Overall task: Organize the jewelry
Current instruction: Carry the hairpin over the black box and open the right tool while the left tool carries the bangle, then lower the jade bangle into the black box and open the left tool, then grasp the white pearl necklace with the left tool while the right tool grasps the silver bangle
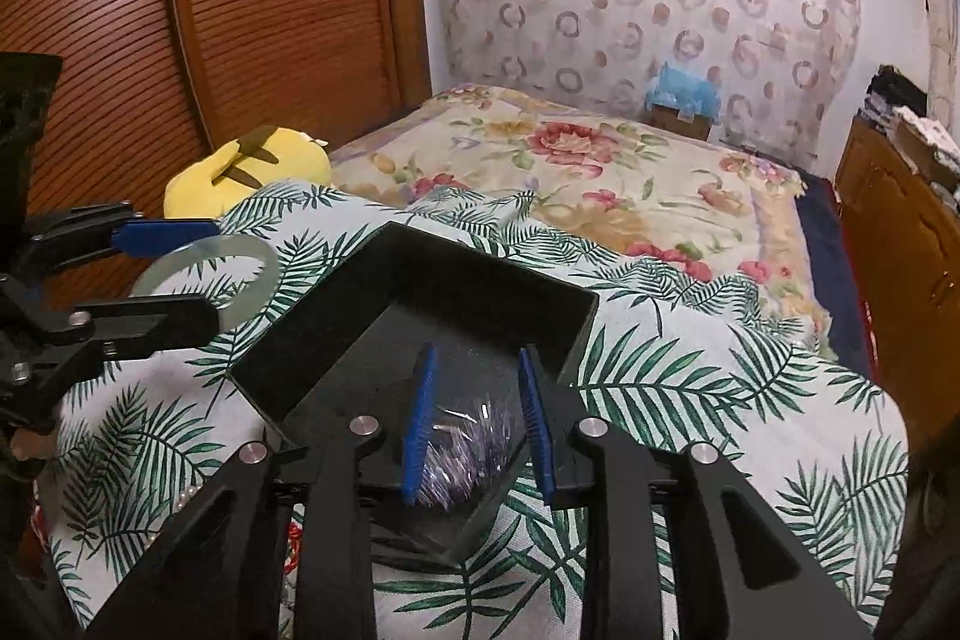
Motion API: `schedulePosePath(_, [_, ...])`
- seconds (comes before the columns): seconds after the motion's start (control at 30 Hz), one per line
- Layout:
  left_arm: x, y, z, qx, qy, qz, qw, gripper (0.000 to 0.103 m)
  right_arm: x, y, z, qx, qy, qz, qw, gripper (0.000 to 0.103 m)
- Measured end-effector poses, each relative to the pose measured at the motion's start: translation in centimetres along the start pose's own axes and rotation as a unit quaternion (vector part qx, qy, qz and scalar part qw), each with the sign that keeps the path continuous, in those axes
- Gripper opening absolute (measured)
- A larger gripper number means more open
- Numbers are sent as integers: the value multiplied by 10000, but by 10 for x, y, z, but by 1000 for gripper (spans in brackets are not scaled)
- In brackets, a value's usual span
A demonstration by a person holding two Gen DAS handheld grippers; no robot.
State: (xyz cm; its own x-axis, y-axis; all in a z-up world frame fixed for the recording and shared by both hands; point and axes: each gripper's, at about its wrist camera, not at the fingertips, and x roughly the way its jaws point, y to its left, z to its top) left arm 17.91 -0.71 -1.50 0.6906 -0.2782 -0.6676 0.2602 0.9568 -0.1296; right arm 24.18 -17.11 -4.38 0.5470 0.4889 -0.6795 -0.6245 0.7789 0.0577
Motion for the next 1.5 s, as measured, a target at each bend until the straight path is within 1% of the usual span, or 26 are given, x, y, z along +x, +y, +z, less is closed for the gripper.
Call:
schedulePosePath(0.17, [21,-6,7,74,107,-45,9999,69,-12,-9,-1,78,-148,-52,9998,30])
schedulePosePath(0.23, [29,-10,7,119,145,-55,9998,69,-21,-16,-4,149,-223,-146,9995,34])
schedulePosePath(0.37, [44,-18,8,237,217,-69,9995,69,-31,-23,-8,216,-300,-258,9990,35])
schedulePosePath(0.47, [49,-24,8,305,227,-56,9993,69,-37,-25,-12,219,-318,-300,9988,35])
schedulePosePath(0.53, [49,-25,8,357,202,-32,9992,72,-39,-25,-16,225,-321,-310,9988,35])
schedulePosePath(0.57, [48,-26,8,364,181,-21,9992,73,-40,-24,-17,226,-323,-308,9987,35])
schedulePosePath(0.7, [38,-28,4,354,104,-33,9993,73,-47,-19,-22,212,-364,-334,9986,35])
schedulePosePath(0.9, [9,-25,-16,229,-8,-54,9997,73,-64,0,-40,180,-384,-284,9987,35])
schedulePosePath(1.17, [-21,-22,-54,124,-30,-72,9999,73,-73,31,-76,216,-187,-262,9992,35])
schedulePosePath(1.33, [-32,-22,-77,62,26,-79,9999,73,-79,46,-99,287,-80,-252,9992,35])
schedulePosePath(1.5, [-43,-21,-98,40,70,-83,9999,73,-81,57,-121,388,143,-142,9990,35])
